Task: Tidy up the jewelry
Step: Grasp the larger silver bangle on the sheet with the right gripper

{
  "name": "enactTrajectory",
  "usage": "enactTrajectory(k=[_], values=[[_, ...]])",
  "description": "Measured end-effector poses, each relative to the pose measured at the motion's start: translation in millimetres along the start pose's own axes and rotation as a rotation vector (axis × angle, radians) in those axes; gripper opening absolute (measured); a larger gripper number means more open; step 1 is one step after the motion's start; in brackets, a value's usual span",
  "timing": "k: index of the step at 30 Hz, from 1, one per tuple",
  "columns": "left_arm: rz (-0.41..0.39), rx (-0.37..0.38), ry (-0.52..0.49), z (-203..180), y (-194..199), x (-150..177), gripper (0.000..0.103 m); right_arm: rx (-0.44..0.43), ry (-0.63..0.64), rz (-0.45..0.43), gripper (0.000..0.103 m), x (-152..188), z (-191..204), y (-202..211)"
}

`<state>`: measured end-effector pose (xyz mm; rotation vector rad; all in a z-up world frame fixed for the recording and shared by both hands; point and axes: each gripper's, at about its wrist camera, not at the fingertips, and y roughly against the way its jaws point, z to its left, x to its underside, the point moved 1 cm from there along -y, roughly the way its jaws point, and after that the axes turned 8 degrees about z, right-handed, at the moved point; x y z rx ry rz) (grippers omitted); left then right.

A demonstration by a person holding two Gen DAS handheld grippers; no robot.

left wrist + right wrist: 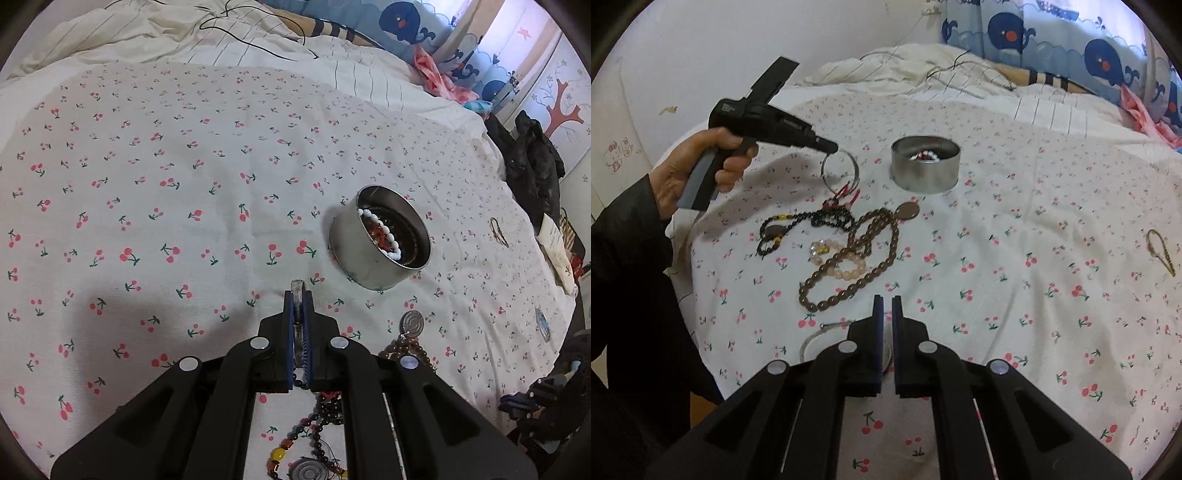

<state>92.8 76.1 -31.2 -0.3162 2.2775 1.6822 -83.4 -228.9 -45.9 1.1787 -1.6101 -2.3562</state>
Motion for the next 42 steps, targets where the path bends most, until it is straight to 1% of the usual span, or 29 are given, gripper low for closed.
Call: enactTrajectory(k=[1, 2, 3, 4, 5, 6, 8, 9, 10, 12, 14, 15, 18, 21, 25, 28, 30, 35, 38, 40, 42], values=[[0.003, -0.002, -0.002, -0.4, -0.8, 0.0, 0.004, -0.012, 0.022, 0.035, 0.005, 1.2, 3.0, -4.5], [0.005, 0.000, -0.004, -0.9, -1.4, 0.2, 0.004, 0.001, 0.041, 0.049, 0.005, 2.2, 5.0, -8.5], [0.007, -0.001, -0.007, -1.7, -1.7, 0.3, 0.004, 0.015, 0.061, 0.076, 0.009, 3.5, 8.1, -14.3], [0.010, -0.004, -0.017, -4.2, -2.9, 0.6, 0.004, 0.021, 0.075, 0.099, 0.017, 4.6, 9.9, -20.4], [0.011, -0.007, -0.023, -5.7, -3.7, 0.5, 0.004, 0.035, 0.080, 0.102, 0.040, 5.5, 10.6, -24.1], [0.011, -0.009, -0.024, -6.8, -3.5, 0.2, 0.004, 0.041, 0.080, 0.102, 0.046, 6.7, 10.5, -26.8], [0.012, -0.009, -0.030, -8.1, -3.8, 0.0, 0.004, 0.021, 0.090, 0.115, 0.046, 7.0, 11.5, -32.7], [0.011, -0.010, -0.028, -8.0, -4.0, -0.2, 0.004, 0.018, 0.096, 0.117, 0.040, 7.4, 12.6, -34.7], [0.011, -0.011, -0.026, -7.5, -4.2, -0.4, 0.004, 0.021, 0.110, 0.122, 0.037, 7.3, 14.1, -37.1], [0.012, -0.010, -0.025, -6.1, -4.1, -1.0, 0.004, 0.057, 0.139, 0.155, 0.021, 7.1, 16.3, -44.5], [0.012, -0.009, -0.026, -5.7, -4.2, -1.0, 0.004, 0.076, 0.146, 0.164, 0.008, 7.9, 17.3, -44.5], [0.012, -0.010, -0.026, -5.8, -4.3, -1.0, 0.004, 0.075, 0.153, 0.159, 0.005, 8.7, 18.7, -41.1], [0.011, -0.010, -0.025, -5.7, -3.9, -0.8, 0.004, 0.088, 0.173, 0.140, 0.003, 14.4, 25.4, -28.9], [0.005, -0.010, -0.020, -4.9, -2.1, -1.0, 0.004, 0.096, 0.143, 0.089, 0.003, 17.3, 25.2, -13.4], [-0.014, 0.015, -0.011, -3.2, 5.7, -0.8, 0.004, 0.108, 0.117, 0.003, 0.003, 7.1, 24.7, 4.9], [-0.044, 0.041, -0.002, -2.8, 18.2, -1.3, 0.003, 0.108, 0.118, -0.045, 0.003, -4.9, 27.6, 14.8], [-0.045, 0.042, -0.007, -2.7, 19.9, -1.5, 0.003, 0.107, 0.117, -0.061, 0.003, -11.8, 27.5, 16.7], [-0.015, 0.025, 0.006, 0.6, 9.0, -1.0, 0.003, 0.094, 0.087, -0.088, 0.003, -20.2, 21.8, 16.5], [-0.018, -0.009, 0.029, 10.1, 9.7, -2.3, 0.003, 0.090, 0.075, -0.095, 0.003, -25.0, 17.8, 15.2], [0.019, -0.081, 0.045, 21.5, 0.3, -1.0, 0.003, 0.076, 0.071, -0.100, 0.003, -28.3, 14.9, 13.2], [0.059, -0.141, 0.078, 33.1, -13.2, 1.1, 0.007, 0.063, 0.071, -0.102, 0.003, -30.7, 11.8, 9.5]])
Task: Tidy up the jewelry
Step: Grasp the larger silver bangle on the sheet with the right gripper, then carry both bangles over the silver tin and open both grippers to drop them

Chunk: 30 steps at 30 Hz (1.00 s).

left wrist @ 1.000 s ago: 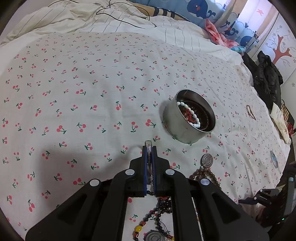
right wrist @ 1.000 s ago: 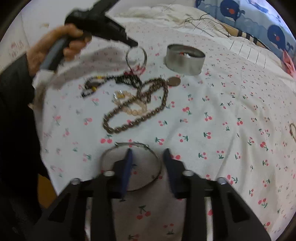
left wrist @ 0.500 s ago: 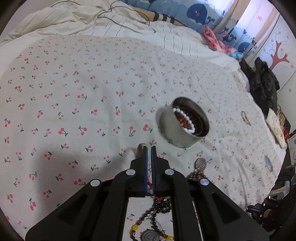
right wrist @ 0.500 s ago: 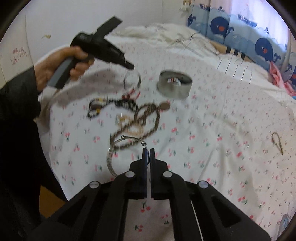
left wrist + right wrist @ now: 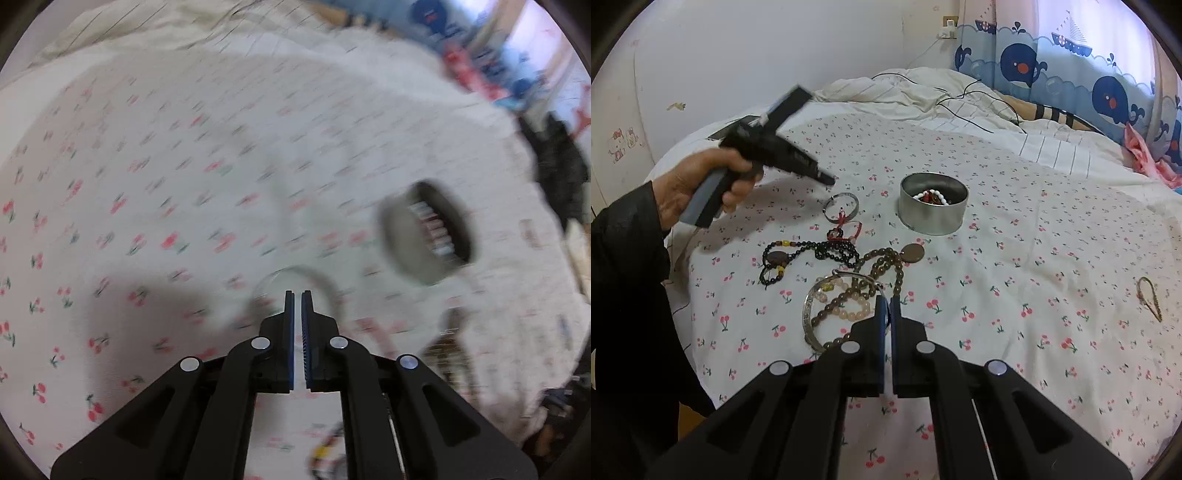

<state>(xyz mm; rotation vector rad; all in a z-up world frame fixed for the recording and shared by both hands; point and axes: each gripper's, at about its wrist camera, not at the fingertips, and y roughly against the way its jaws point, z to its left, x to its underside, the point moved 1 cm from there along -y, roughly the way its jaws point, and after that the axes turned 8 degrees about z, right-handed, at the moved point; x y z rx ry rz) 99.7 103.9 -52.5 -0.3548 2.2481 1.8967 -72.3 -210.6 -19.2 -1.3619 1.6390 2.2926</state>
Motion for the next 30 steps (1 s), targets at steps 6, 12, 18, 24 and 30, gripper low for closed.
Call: enactTrajectory(k=[6, 12, 18, 24, 30], values=[[0.001, 0.016, 0.081, 15.4, -24.9, -4.9, 0.055, -0.045, -0.020, -0.008, 0.003, -1.7, -4.8, -15.2], [0.013, -0.109, -0.024, -10.6, -40.6, -3.7, 0.019, -0.059, -0.049, -0.017, 0.003, 3.3, -12.8, -19.0], [0.013, 0.065, -0.016, -21.8, -26.7, -6.5, 0.004, -0.058, -0.092, -0.035, 0.003, 5.5, -24.3, -17.7], [-0.104, 0.187, 0.027, -15.1, 20.9, -10.5, 0.005, -0.064, -0.134, -0.059, 0.003, 4.4, -33.7, -14.8], [-0.243, -0.013, -0.081, -33.3, 51.9, -4.2, 0.006, -0.066, -0.140, -0.120, 0.004, 0.7, -35.2, -6.1]])
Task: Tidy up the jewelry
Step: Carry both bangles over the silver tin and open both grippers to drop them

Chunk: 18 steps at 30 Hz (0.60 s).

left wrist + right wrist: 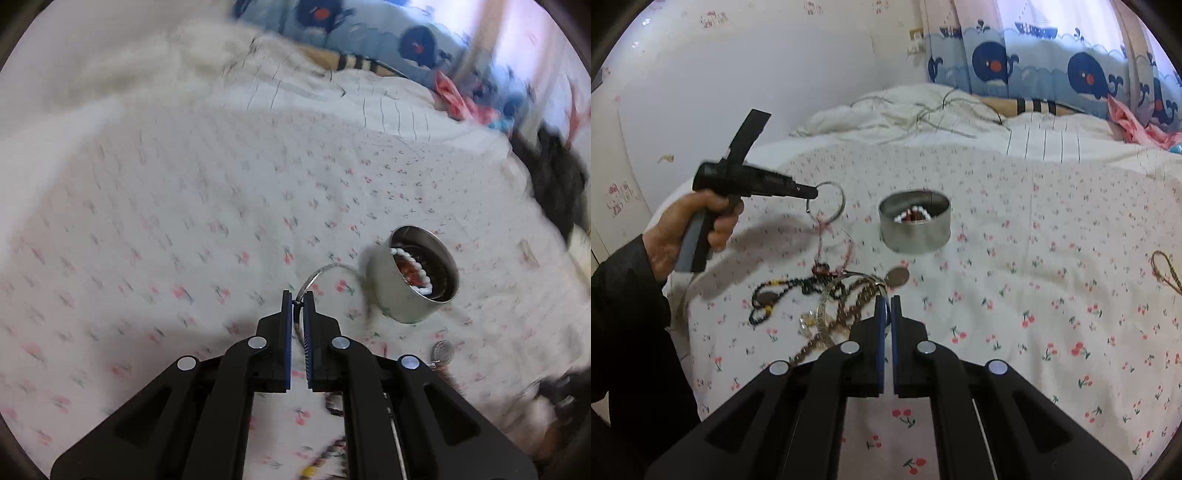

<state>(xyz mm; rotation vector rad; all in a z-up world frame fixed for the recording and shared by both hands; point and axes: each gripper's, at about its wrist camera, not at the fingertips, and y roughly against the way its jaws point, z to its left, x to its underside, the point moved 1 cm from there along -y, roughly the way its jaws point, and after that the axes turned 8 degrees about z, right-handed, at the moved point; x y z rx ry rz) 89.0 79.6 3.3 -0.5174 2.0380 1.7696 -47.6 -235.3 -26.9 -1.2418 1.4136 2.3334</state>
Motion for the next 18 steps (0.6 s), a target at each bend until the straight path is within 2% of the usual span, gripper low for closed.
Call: enactTrajectory(k=[1, 4, 6, 12, 18], values=[[-0.030, 0.019, -0.004, -3.7, 5.8, 0.1, 0.006, 0.001, -0.004, -0.008, 0.004, -0.8, -0.5, 0.6], [-0.224, 0.043, -0.098, -23.0, 45.3, -2.1, 0.006, -0.001, -0.012, -0.016, 0.004, -2.3, -2.4, 1.0], [-0.271, 0.046, -0.122, -31.6, 58.5, -3.0, 0.006, -0.001, -0.013, -0.016, 0.004, -2.4, -2.0, 0.6], [-0.213, 0.104, -0.103, -34.4, 42.9, -3.0, 0.006, 0.012, -0.019, -0.032, 0.004, -5.0, -2.9, 2.5], [-0.209, 0.199, -0.060, -36.4, 35.8, -3.6, 0.006, 0.045, -0.030, -0.087, 0.004, -28.7, -8.3, 2.9]])
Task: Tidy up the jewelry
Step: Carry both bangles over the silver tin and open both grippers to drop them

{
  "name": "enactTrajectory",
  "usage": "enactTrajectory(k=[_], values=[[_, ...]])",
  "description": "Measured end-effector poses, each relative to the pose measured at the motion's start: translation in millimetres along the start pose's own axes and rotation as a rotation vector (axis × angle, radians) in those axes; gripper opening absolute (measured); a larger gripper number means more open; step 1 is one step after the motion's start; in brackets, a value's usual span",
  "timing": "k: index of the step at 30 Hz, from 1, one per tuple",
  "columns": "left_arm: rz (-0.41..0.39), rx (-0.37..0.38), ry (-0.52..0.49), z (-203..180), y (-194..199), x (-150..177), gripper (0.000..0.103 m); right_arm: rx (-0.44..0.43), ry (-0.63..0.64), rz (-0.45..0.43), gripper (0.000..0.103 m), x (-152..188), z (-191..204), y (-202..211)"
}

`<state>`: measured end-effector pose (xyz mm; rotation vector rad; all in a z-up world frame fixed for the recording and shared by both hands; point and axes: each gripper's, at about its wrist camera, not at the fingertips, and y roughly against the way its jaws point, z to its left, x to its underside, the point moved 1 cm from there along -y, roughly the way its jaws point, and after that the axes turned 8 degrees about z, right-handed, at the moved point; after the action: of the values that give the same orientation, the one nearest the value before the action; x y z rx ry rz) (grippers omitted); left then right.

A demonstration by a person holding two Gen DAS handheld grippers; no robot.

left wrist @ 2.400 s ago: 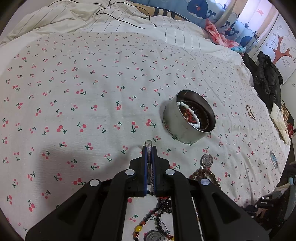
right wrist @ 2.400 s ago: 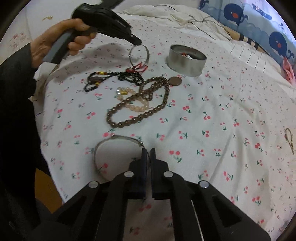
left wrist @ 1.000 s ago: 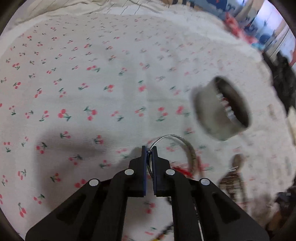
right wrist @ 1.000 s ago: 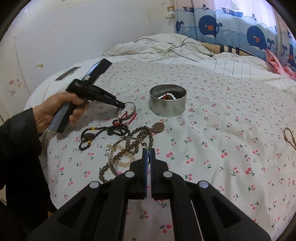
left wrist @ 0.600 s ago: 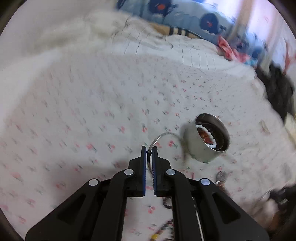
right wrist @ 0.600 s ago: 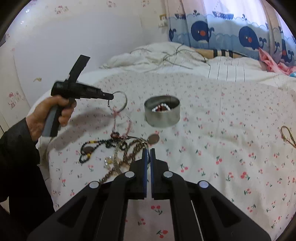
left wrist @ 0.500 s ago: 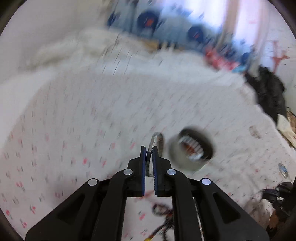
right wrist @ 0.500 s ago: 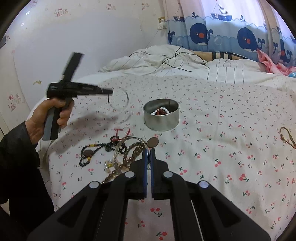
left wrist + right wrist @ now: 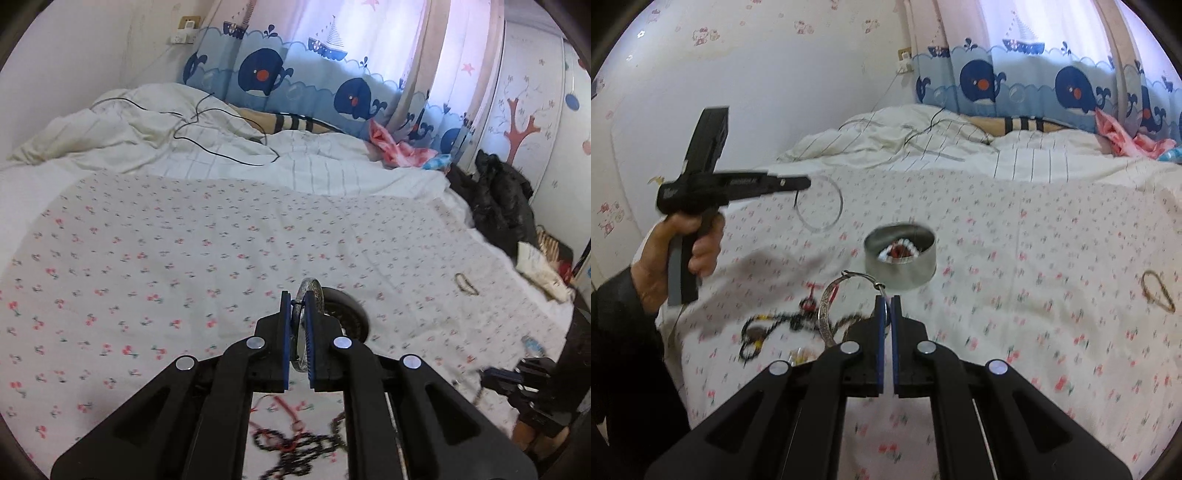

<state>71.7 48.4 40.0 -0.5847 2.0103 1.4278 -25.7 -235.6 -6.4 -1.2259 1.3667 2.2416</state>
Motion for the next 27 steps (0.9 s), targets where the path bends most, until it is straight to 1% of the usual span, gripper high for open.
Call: enactTrajectory(k=[3, 6, 13, 17, 21, 23, 27], values=[[0.002, 0.017, -0.004, -7.2, -5.4, -3.2, 0.006, 0.027, -0.014, -0.025, 0.004, -15.2, -5.6, -6.6], [0.007, 0.037, -0.006, -14.5, -12.5, -5.8, 0.006, 0.049, -0.019, -0.029, 0.004, -26.9, -9.2, -15.7], [0.029, 0.066, 0.023, -20.7, -35.7, -11.9, 0.006, 0.111, 0.021, -0.028, 0.004, -59.7, -9.5, -48.2], [0.043, 0.068, 0.032, -23.5, -52.0, -14.3, 0.007, 0.145, 0.028, -0.024, 0.004, -75.3, -15.7, -69.8], [0.067, 0.060, 0.031, -26.9, -67.1, -14.7, 0.007, 0.173, 0.026, -0.002, 0.004, -80.6, -21.3, -91.3], [0.075, 0.051, 0.023, -29.1, -74.6, -14.1, 0.007, 0.186, 0.034, 0.012, 0.004, -81.2, -21.2, -100.7], [0.118, 0.018, 0.015, -29.1, -91.0, -9.5, 0.007, 0.204, 0.059, 0.031, 0.004, -83.6, -16.6, -118.5]])
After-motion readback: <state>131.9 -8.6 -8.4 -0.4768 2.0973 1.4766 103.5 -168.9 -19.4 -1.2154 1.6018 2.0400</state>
